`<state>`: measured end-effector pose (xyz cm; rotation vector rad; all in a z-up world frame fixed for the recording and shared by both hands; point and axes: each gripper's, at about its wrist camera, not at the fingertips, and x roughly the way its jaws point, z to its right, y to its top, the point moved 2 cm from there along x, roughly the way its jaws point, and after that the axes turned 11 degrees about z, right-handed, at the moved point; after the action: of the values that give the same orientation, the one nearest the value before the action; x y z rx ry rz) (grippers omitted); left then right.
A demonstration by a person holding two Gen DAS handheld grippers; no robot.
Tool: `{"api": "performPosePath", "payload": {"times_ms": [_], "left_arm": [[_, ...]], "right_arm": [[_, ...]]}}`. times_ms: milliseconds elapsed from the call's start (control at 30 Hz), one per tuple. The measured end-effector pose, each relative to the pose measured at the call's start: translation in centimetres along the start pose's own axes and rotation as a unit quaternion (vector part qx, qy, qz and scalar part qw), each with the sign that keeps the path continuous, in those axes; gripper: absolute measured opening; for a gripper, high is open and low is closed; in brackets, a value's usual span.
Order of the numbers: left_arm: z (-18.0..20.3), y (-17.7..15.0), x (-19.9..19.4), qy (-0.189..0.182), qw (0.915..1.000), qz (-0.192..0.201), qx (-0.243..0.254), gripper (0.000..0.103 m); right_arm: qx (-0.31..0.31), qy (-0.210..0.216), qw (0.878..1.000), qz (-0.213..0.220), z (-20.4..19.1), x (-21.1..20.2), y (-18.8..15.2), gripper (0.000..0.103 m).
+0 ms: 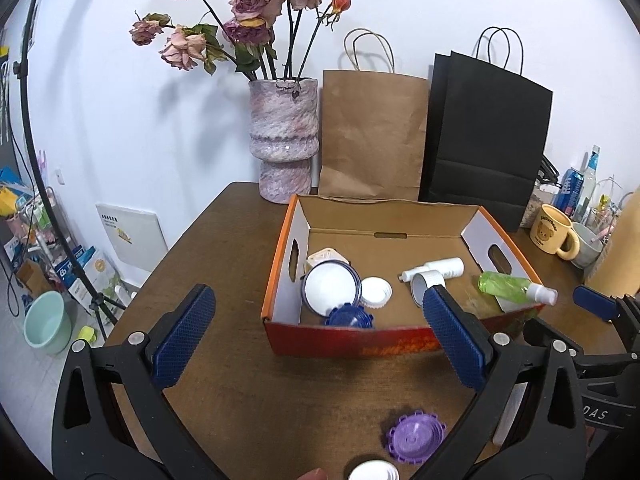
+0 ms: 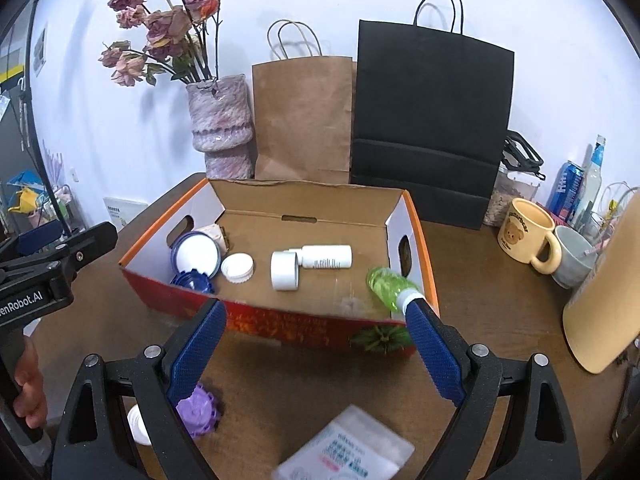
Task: Organize rigid objects
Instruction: 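Move both tools back toward the white cotton-bud box on the table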
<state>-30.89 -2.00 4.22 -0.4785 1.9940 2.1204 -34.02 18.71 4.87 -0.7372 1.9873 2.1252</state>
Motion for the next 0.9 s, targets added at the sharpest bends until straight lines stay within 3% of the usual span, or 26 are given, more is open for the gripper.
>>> {"api": "performPosePath", "payload": {"times_ms": [900], "left_arm": [[-0.5, -6.3, -5.4, -0.016, 0.9988, -0.035, 0.031, 0.103]], "right_arm": [[-0.018, -0.023, 0.998, -0.055, -0.5, -5.4, -7.9, 0.094]]}}
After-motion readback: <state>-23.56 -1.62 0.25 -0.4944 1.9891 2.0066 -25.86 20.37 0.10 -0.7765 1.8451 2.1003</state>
